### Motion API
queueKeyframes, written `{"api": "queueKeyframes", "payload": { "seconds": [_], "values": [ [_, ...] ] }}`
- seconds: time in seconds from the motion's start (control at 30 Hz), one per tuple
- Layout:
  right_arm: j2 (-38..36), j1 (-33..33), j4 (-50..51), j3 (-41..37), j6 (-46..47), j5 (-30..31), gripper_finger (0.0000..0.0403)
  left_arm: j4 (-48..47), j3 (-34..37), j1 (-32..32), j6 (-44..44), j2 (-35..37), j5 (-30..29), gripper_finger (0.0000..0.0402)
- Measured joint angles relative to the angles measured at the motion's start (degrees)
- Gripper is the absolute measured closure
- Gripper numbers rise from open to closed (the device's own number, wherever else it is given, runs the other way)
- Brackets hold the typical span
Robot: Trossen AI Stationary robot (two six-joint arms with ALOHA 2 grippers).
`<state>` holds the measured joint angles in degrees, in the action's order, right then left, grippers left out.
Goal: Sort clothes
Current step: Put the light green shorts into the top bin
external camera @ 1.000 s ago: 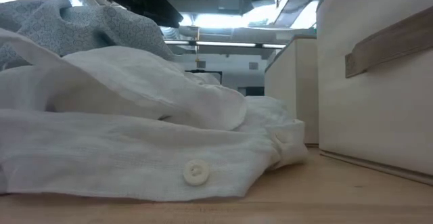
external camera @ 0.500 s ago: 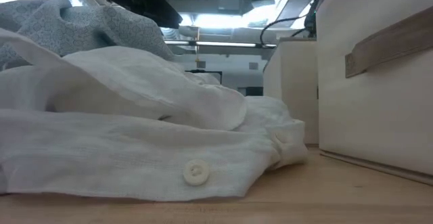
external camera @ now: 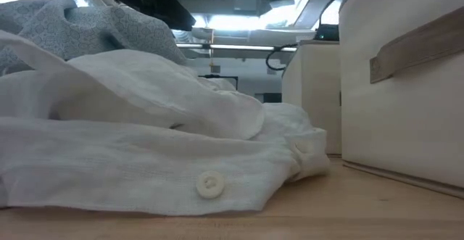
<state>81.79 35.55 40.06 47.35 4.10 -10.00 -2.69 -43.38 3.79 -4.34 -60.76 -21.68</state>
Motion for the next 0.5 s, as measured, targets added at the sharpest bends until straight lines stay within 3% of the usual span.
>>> {"api": "queueKeyframes", "payload": {
  "seconds": [0.5],
  "values": [
    [4.01, 0.04, -4.36, -0.06, -1.40, -0.05, 0.0353, 1.90, 0.00, 0.00, 0.44, -2.40, 0.01, 0.0199]
  ]
}}
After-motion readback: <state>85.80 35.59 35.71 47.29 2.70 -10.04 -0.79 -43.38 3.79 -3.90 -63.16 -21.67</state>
